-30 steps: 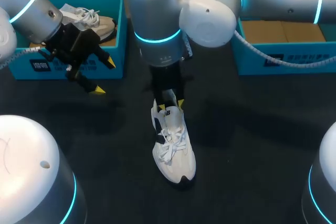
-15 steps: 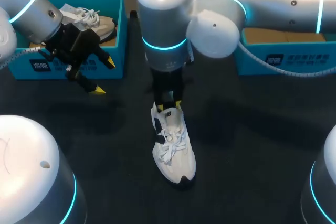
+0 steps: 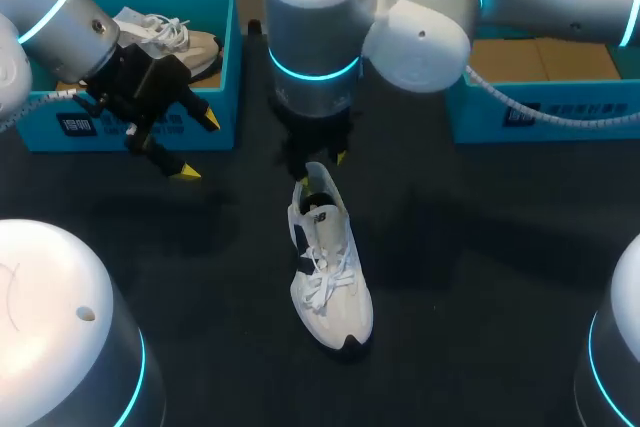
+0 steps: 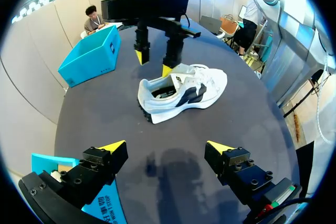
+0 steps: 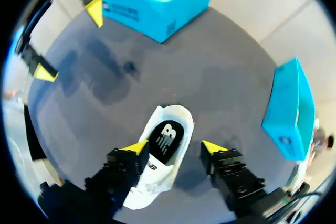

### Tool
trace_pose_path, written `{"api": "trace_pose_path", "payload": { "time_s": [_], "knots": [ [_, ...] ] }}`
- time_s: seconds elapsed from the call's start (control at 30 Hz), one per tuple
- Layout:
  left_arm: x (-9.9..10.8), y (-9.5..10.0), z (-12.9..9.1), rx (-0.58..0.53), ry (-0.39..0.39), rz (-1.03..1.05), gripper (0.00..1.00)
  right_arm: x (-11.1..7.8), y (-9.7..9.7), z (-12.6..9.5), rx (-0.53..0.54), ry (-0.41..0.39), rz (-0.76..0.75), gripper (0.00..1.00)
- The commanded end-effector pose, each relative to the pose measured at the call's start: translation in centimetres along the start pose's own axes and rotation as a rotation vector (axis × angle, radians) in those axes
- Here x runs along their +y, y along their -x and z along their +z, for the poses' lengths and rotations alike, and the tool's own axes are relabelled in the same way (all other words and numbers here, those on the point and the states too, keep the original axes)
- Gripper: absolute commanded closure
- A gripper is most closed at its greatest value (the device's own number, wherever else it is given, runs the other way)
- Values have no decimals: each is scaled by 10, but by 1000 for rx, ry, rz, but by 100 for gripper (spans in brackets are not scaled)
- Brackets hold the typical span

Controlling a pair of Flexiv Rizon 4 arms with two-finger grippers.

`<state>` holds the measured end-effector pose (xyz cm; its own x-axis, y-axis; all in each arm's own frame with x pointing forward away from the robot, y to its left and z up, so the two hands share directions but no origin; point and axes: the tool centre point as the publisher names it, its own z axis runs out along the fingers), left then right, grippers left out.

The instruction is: Take the shoe out of the shoebox, open the shoe tongue, remove and reinsert the insole, then place the shoe into the shoebox

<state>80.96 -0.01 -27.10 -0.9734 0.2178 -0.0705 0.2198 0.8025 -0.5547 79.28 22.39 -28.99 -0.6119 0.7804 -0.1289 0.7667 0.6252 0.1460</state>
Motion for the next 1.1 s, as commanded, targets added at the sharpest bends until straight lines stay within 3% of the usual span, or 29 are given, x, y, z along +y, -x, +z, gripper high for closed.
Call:
{"api": "trace_pose_path", "payload": {
  "time_s": [0.03, 0.3, 0.4, 0.6, 0.83, 1.1],
  "knots": [
    [0, 0, 0, 1, 3, 0, 0, 5, -5, -1, -15, -9, -27, 0],
    [0, 0, 0, 1, 3, 0, 0, 5, -5, -1, -15, -9, -27, 0],
    [0, 0, 0, 1, 3, 0, 0, 7, -1, -2, -91, -24, -253, 0],
    [0, 0, 0, 1, 3, 0, 0, 13, 9, 1, -121, -49, -558, 0],
    [0, 0, 0, 1, 3, 0, 0, 29, 12, 12, -119, -32, -775, 0],
    [0, 0, 0, 1, 3, 0, 0, 34, 17, 40, -115, -73, -862, 0]
  ]
}}
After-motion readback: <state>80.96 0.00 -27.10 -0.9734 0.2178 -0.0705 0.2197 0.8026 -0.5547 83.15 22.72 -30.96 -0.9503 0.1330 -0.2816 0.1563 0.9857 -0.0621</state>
